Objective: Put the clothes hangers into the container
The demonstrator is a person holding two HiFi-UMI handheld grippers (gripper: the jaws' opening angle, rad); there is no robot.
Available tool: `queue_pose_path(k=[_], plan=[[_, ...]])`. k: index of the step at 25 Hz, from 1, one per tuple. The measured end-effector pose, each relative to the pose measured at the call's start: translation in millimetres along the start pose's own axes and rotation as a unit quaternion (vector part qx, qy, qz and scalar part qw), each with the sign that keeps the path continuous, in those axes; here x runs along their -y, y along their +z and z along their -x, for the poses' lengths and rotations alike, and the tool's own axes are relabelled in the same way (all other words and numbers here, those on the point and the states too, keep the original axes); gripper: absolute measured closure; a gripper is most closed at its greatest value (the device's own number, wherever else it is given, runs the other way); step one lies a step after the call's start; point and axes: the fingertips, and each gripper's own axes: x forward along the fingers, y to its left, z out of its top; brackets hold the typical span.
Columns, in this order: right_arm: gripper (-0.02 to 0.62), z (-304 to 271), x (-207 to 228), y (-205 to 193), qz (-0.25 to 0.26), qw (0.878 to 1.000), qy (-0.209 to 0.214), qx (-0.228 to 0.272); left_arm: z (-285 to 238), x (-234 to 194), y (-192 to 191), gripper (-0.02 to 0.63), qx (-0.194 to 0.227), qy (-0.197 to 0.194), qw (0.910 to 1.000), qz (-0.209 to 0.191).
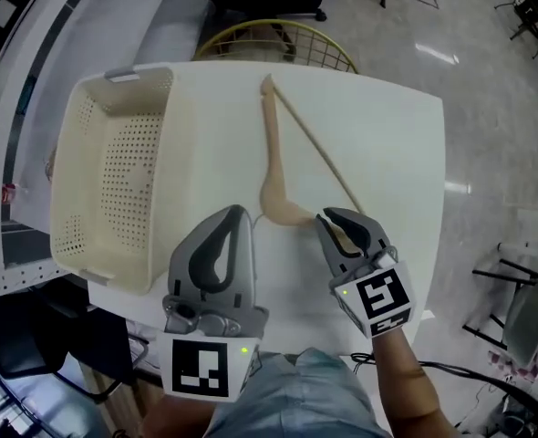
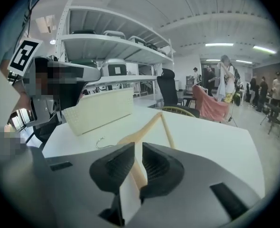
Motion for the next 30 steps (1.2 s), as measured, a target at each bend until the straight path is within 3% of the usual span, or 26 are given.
queue_pose_path(k=[2, 15, 24, 30], plan=[[0.492, -7.5, 1.0, -10.1, 0.004, 1.0, 0.005, -0.015, -6.7, -2.2, -6.9, 0.594, -0.005, -0.001, 1.0, 0.004], [0.471, -27.7, -6.6, -42.2, 0.083, 0.99, 0.028, -0.112, -30.8, -15.0, -29.0, 0.595, -0.028, -0.002, 0.9993, 0.025], [0.463, -34.1, -7.6, -49.4, 0.048, 0.98, 0.075, -0.176, -36.5, -25.2, -31.4, 0.595, -0.034, 0.0, 0.9991, 0.027], [0.499, -36.5, -13.0, -42.9, 0.038, 0.985, 0.068, -0.154, -35.1, -28.6, -28.9, 0.595, -0.03, 0.0, 0.9992, 0.026]])
